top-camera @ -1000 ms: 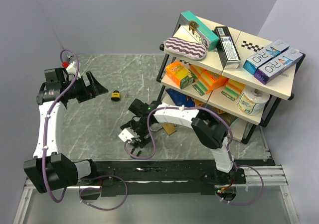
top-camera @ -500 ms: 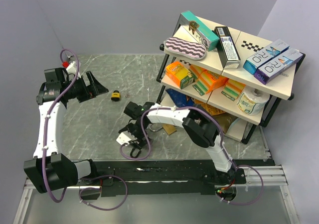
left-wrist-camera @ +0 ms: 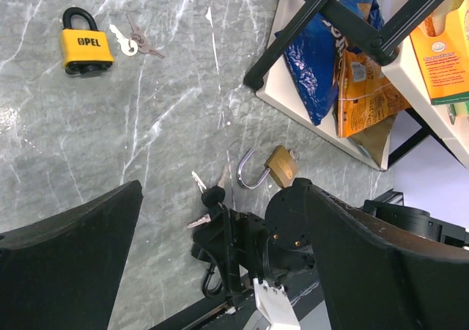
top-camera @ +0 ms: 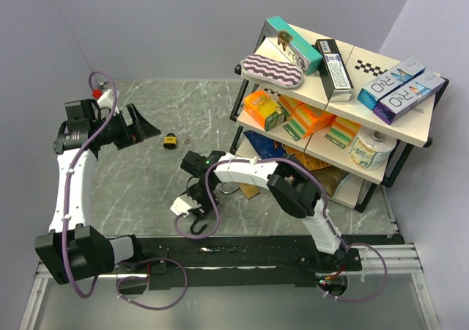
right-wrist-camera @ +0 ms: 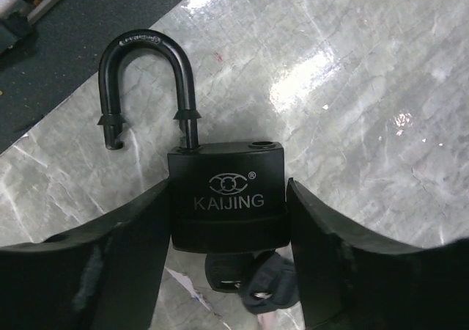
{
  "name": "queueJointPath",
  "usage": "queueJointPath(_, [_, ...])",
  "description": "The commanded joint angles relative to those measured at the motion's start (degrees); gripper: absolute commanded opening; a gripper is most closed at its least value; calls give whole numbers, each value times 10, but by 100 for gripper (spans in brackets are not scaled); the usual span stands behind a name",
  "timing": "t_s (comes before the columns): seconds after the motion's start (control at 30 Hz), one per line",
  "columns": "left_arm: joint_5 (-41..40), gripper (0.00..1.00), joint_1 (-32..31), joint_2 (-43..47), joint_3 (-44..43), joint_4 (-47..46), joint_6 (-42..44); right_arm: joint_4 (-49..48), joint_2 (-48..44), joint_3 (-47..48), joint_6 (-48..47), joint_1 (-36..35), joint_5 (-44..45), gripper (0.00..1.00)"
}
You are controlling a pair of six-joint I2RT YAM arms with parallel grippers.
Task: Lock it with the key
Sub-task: Pick up the lock from the center of the board.
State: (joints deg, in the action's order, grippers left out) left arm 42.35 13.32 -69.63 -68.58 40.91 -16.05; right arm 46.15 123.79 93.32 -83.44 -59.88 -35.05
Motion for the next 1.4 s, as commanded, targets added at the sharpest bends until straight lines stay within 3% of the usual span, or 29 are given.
queueJointPath(0.0, [18, 97, 3, 1, -1, -22, -6, -4, 1, -5, -1, -4, 7, 53])
queueJointPath(0.07, [13, 97, 3, 2, -1, -21, -5, -11, -6, 0, 15, -5, -3, 45])
queueJointPath(0.17, [5, 96, 3, 5, 1, -20, -5, -33, -24, 1, 75, -3, -9, 21])
queueJointPath(0.2, [6, 96, 3, 5, 3, -20, -2, -53, -31, -2, 92, -3, -10, 0])
queueJointPath(0.67, [91, 99, 4, -16, 24, -36, -19, -183, -176, -27, 347, 15, -1, 0])
queueJointPath(0.97, [152, 99, 14, -35, 43, -18, 15, -187, -279, -71, 363, 21, 98, 0])
queueJointPath(1.37, [298, 94, 14, 46, 129, 34, 174, -205, -405, -122, 347, 24, 244, 0])
